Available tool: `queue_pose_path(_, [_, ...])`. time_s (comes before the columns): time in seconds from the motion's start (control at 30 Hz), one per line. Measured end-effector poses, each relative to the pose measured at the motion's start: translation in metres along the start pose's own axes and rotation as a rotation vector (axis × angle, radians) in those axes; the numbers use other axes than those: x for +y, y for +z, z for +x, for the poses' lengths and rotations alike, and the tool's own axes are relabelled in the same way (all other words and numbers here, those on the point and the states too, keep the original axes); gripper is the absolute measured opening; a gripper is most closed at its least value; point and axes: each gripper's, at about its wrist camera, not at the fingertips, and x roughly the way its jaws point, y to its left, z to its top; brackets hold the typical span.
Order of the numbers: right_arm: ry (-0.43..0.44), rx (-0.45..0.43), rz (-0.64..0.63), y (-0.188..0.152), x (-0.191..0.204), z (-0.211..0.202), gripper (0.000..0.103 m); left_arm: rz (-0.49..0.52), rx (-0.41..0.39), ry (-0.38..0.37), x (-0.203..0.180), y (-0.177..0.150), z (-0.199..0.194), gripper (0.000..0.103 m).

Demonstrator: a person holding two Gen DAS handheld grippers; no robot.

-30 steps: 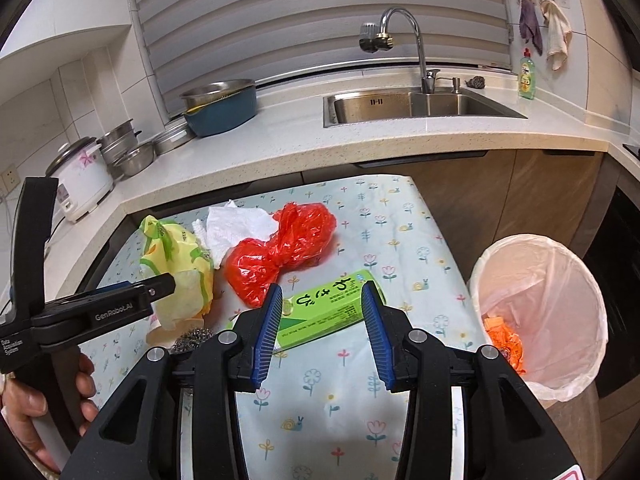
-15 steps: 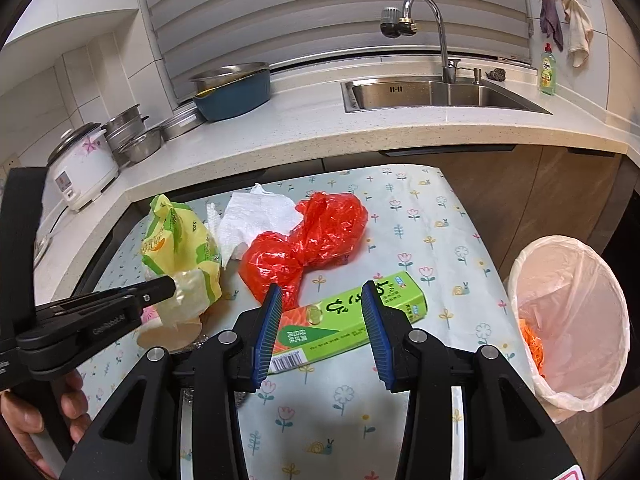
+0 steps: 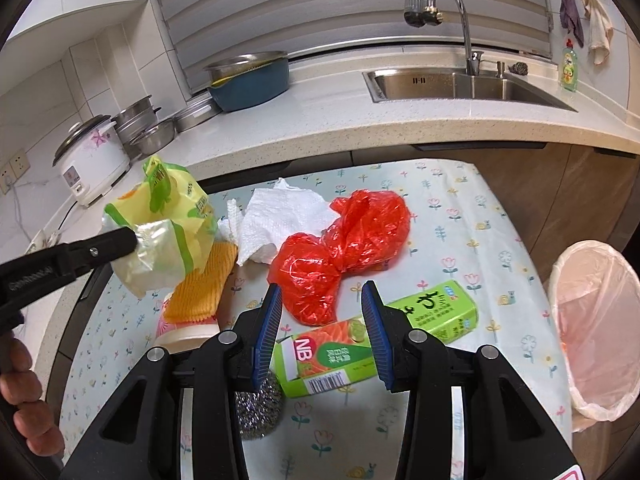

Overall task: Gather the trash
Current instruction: 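Grasp the red plastic bag with the right tool while the left tool holds the steel wool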

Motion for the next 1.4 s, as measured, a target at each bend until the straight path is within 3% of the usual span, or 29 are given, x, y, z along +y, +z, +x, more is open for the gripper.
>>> queue_pose_path(0.17, [0.015, 0.038, -0.001, 0.003, 0.008, 0.032, 0.04, -0.002, 0.0, 0.008, 0.011, 0.004, 0.007, 0.003])
queue_pose_path(0.3, [0.018, 0.063, 0.002, 0.005, 0.013, 0.059, 0.048, 0.005, -0.001, 0.024, 0.016, 0.006, 0.015, 0.004])
queue_pose_path(0.53, [0.006, 0.115, 0.012, 0.003, 0.015, 0.102, 0.048, 0.011, 0.01, 0.022, 0.021, 0.006, 0.029, 0.004])
queue_pose_path(0.63, [0.017, 0.118, 0.013, 0.002, 0.013, 0.107, 0.031, 0.016, 0.014, 0.021, 0.018, 0.005, 0.032, 0.004])
queue_pose_path(0.7, [0.02, 0.109, 0.008, 0.003, 0.014, 0.105, 0.018, 0.017, 0.015, 0.017, 0.016, 0.005, 0.033, 0.004])
queue_pose_path(0.8, [0.021, 0.089, -0.001, 0.006, 0.013, 0.095, 0.013, 0.023, 0.01, 0.008, 0.009, 0.005, 0.028, 0.004])
queue_pose_path(1.13, [0.001, -0.024, 0.007, 0.019, -0.008, 0.025, 0.012, 0.073, -0.026, -0.037, -0.038, 0.001, -0.004, 0.004])
queue_pose_path(1.4, [-0.032, -0.083, 0.053, 0.016, -0.051, -0.029, 0.012, 0.134, -0.038, -0.084, -0.096, -0.007, -0.022, 0.004])
